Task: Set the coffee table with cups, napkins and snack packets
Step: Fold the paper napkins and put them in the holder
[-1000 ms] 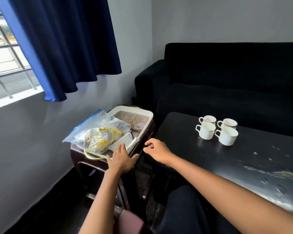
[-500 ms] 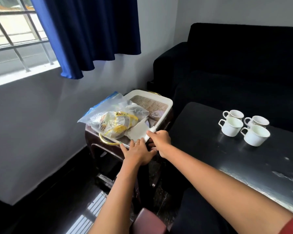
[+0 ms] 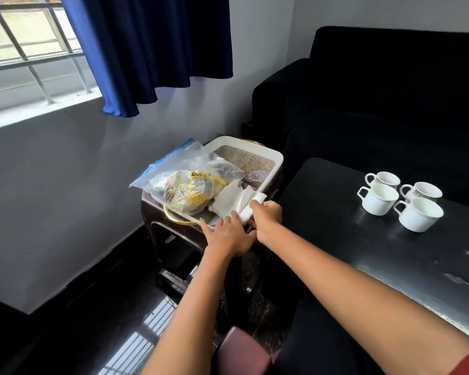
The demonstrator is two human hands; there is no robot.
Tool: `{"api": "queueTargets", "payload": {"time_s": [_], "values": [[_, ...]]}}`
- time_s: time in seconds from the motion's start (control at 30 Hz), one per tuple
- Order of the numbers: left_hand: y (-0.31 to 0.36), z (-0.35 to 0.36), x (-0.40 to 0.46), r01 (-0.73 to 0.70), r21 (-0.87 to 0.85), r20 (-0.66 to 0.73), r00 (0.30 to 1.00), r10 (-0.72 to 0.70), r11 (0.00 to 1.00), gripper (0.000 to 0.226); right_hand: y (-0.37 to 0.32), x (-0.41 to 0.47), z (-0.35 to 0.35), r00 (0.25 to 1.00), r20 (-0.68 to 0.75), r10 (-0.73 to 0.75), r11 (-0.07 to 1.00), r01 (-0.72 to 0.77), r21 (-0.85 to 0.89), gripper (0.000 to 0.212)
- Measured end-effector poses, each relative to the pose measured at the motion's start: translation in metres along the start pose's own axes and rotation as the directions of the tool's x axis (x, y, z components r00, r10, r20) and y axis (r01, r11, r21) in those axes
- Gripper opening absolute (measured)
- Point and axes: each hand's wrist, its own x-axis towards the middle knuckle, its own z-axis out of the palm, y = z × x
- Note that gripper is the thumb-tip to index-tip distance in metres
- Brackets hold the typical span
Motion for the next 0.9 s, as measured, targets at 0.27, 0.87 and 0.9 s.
{"api": "queueTargets", "payload": {"time_s": [0.27,0.87,0.9], "values": [[0.001,0.000,0.000,-0.005,-0.051,-0.049,0.999,0.002,0.999,0.072,0.000,0.004,-0.007,1.000,-0.027,0.009,1.000,-0.008,0.028,0.008],[0.007,-0.009,-0.002,0.032,-0.306,-0.269,0.956,-0.119,0.952,0.044,-0.007,0.009,-0.014,1.000,0.017,-0.021,1.000,0.021,0.011,0.025],[0.008,-0.011,-0.002,0.053,-0.362,-0.297,0.940,-0.169,0.930,0.040,-0.010,0.009,-0.016,0.999,0.028,-0.021,0.999,0.020,0.033,0.025]]}}
